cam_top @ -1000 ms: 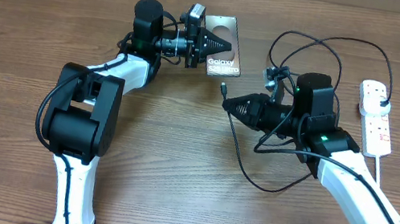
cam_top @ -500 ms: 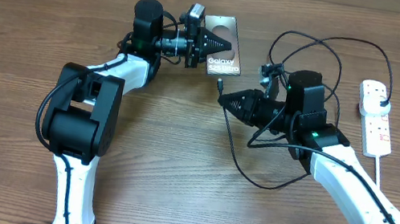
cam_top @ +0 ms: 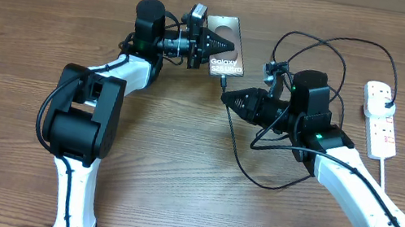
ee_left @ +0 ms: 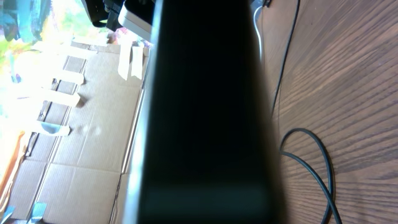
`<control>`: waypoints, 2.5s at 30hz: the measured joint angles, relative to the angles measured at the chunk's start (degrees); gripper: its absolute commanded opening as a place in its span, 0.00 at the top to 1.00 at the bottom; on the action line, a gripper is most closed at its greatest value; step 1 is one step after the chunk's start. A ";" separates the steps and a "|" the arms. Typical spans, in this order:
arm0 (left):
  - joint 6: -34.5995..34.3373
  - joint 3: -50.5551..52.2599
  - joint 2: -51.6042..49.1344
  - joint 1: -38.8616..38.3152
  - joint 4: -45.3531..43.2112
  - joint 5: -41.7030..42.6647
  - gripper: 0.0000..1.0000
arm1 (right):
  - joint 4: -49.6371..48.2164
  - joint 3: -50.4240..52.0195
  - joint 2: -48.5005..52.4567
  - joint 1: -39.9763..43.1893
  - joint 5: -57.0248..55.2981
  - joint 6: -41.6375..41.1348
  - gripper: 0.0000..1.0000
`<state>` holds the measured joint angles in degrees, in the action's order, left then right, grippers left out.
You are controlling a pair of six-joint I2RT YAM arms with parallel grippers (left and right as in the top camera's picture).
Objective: Plug charger to phone and switch on socket
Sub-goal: 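Align the USB-C plug under the phone's bottom port with the right gripper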
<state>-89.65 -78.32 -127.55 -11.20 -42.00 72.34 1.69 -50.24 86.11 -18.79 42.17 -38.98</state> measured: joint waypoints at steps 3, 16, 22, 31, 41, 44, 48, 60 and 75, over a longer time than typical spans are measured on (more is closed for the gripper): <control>0.00 0.00 0.00 0.00 0.00 0.00 0.96 | 0.70 0.00 0.00 -0.02 -0.96 -0.04 0.96; 0.00 -0.02 0.00 0.07 0.00 -0.17 0.96 | 0.90 0.00 0.00 0.00 -1.77 -0.04 0.96; 0.00 -0.02 0.00 0.07 0.00 -0.20 0.96 | 0.85 0.00 0.00 0.00 -1.86 -0.07 0.96; 0.00 -0.02 0.00 0.07 0.00 -0.20 0.96 | 0.76 0.00 0.00 0.00 -1.84 -0.07 0.96; -0.07 -0.02 0.00 0.07 0.00 -0.17 0.95 | 0.46 0.00 0.00 0.00 -1.44 -0.07 0.96; -0.17 -0.02 0.00 0.07 0.00 -0.15 0.96 | 0.39 0.00 0.00 0.07 -1.09 -0.02 0.96; -0.17 -0.02 0.00 0.07 0.00 -0.17 0.96 | 0.44 0.00 0.00 1.22 0.04 -0.04 0.96; -0.20 -0.04 0.00 0.09 0.00 -0.15 0.96 | 0.48 0.00 0.00 1.88 0.90 -0.02 0.96; -0.20 -0.04 0.00 0.11 0.00 -0.31 0.96 | 0.50 0.00 0.00 1.81 -1.16 -0.07 0.96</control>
<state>-89.84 -78.37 -127.55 -11.09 -42.00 72.03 2.20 -50.24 86.11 -16.97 41.01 -39.05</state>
